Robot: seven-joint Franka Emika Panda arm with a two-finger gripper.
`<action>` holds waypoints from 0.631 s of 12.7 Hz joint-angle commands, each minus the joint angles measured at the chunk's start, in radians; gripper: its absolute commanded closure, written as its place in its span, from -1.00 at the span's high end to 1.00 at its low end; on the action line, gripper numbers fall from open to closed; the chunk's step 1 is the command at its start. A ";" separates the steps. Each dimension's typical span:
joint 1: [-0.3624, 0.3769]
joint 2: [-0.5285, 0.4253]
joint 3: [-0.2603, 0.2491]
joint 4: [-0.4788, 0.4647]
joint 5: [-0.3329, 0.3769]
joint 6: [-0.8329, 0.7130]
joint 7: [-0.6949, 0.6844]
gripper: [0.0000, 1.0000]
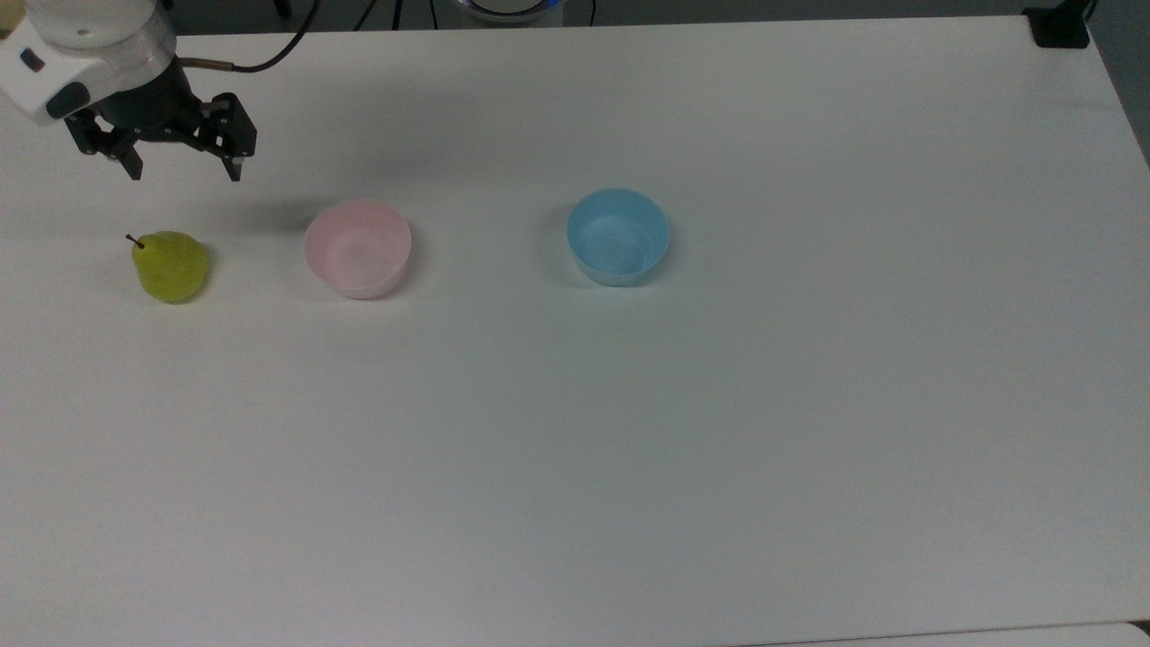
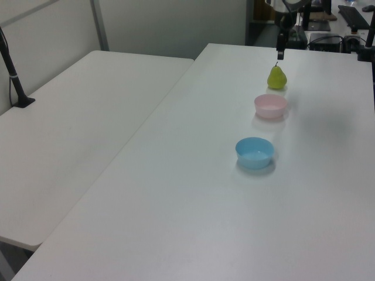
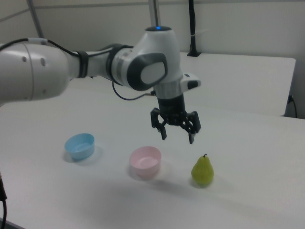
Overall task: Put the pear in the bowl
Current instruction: 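Lower the gripper around the pear and close it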
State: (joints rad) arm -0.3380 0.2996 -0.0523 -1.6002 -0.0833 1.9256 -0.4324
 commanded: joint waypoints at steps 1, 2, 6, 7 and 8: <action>-0.033 0.068 0.002 0.028 -0.021 0.085 -0.054 1.00; -0.047 0.090 0.002 0.028 -0.038 0.091 -0.065 1.00; -0.072 0.167 0.002 0.033 -0.073 0.188 -0.065 1.00; -0.073 0.187 0.002 0.033 -0.073 0.202 -0.065 1.00; -0.073 0.194 0.002 0.033 -0.072 0.229 -0.065 1.00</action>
State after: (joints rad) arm -0.4075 0.4600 -0.0524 -1.5850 -0.1416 2.1065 -0.4812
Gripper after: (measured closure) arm 0.000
